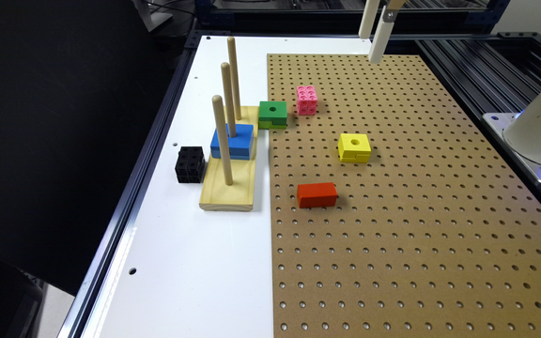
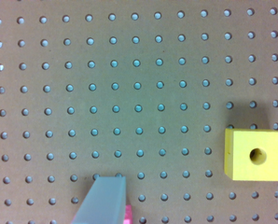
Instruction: Pick up pink block.
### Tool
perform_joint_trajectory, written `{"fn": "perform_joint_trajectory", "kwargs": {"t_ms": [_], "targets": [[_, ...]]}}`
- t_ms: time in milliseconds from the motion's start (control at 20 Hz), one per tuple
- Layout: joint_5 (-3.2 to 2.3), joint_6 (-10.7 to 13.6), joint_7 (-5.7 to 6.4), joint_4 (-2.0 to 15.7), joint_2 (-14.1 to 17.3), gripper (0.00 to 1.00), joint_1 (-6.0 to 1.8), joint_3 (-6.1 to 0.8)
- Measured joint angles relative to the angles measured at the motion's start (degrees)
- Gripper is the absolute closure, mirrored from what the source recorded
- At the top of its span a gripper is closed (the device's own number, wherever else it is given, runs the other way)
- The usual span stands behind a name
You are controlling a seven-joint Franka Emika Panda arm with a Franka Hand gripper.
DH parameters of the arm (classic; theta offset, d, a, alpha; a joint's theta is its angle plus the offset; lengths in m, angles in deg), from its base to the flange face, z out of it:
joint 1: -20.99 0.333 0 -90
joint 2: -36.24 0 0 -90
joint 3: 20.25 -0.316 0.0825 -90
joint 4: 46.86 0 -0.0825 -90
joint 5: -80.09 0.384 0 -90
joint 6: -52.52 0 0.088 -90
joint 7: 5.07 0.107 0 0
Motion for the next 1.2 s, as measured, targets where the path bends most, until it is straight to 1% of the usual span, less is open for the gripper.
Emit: {"fn": "perform_joint_trajectory", "kwargs": {"t_ms": [200, 250, 400, 600, 850, 1000, 1200], "targets": [[0.0, -0.01, -0.62, 0.9, 0.79, 0.0, -0.6, 0.0], [0.0, -0.01, -0.95, 1.85, 1.84, 0.0, -0.96, 0.0], [-0.01, -0.05, -1.08, 3.24, 3.49, 0.0, -1.21, 0.0], [-0.01, -0.06, -1.82, 6.2, 6.49, 0.0, -1.97, 0.0], [-0.02, -0.06, -2.13, 9.38, 10.09, 0.0, -2.41, 0.0], [-0.02, -0.06, -2.3, 10.28, 11.2, 0.0, -2.65, 0.0], [-0.03, -0.06, -2.53, 10.44, 11.31, 0.0, -2.88, 0.0]]}}
